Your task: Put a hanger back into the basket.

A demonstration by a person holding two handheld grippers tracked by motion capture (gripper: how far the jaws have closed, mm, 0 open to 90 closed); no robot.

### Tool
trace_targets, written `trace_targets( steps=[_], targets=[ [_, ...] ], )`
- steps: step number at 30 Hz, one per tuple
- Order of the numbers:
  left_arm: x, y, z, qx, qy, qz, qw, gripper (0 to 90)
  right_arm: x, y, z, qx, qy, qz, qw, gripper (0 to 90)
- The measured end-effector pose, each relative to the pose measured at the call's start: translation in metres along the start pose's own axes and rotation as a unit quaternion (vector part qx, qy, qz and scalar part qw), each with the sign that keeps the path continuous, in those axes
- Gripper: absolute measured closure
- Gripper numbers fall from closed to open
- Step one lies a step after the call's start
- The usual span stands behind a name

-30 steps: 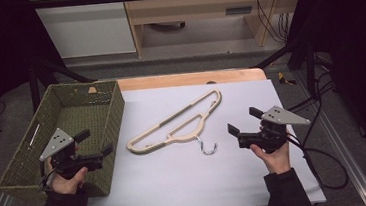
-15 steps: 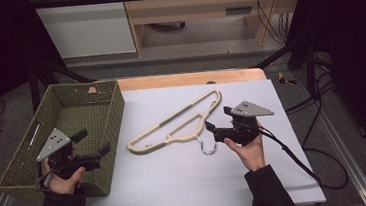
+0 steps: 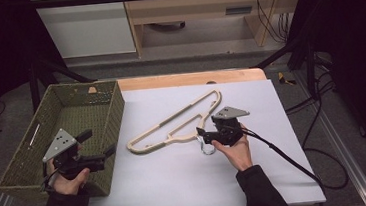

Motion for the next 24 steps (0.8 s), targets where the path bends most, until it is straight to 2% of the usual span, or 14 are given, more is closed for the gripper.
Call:
trace_targets(
  steps=[2, 4, 9, 10, 14, 15, 17, 20, 24],
  targets=[
    [0.000, 0.000, 0.001, -0.001, 0.000, 0.001, 1.0000, 3.7, 0.003, -0.002, 0.001, 0.000, -0.003, -0.008, 1.0000, 31.8],
    [0.000, 0.000, 0.000, 0.000, 0.000, 0.000, 1.0000, 3.6, 0.011, -0.009, 0.000, 0.003, -0.007, -0.032, 0.9995, 36.5],
    [-0.001, 0.001, 0.000, -0.001, 0.001, 0.003, 1.0000, 3.7, 0.020, -0.017, -0.001, 0.011, -0.003, -0.052, 0.9986, 43.5],
    [-0.001, 0.000, 0.000, -0.001, 0.001, 0.003, 1.0000, 3.7, 0.025, -0.021, -0.002, 0.011, -0.005, -0.064, 0.9979, 47.2],
    [0.000, 0.000, 0.000, -0.004, 0.003, 0.004, 1.0000, 3.7, 0.032, -0.026, -0.003, 0.015, -0.006, -0.075, 0.9970, 52.5],
    [0.000, 0.000, 0.000, -0.004, 0.003, 0.003, 1.0000, 3.7, 0.037, -0.030, -0.002, 0.011, -0.008, -0.085, 0.9963, 56.6],
    [0.000, 0.000, 0.000, -0.003, 0.003, 0.003, 1.0000, 3.7, 0.040, -0.031, -0.002, 0.011, -0.009, -0.085, 0.9962, 57.9],
    [0.000, 0.000, 0.000, -0.003, 0.002, 0.004, 1.0000, 3.8, 0.046, -0.037, -0.003, 0.010, -0.006, -0.099, 0.9950, 64.8],
    [0.001, 0.000, 0.001, 0.000, 0.002, 0.001, 1.0000, 3.8, 0.052, -0.040, -0.002, 0.009, 0.000, -0.104, 0.9945, 70.8]
  ],
)
Point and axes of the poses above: each handheld gripper's, and its own axes: x roughly forward along the jaws, y roughly out of its top, z roughly to its right, the point moved 2 cm from there along x, roughly forward along the jaws
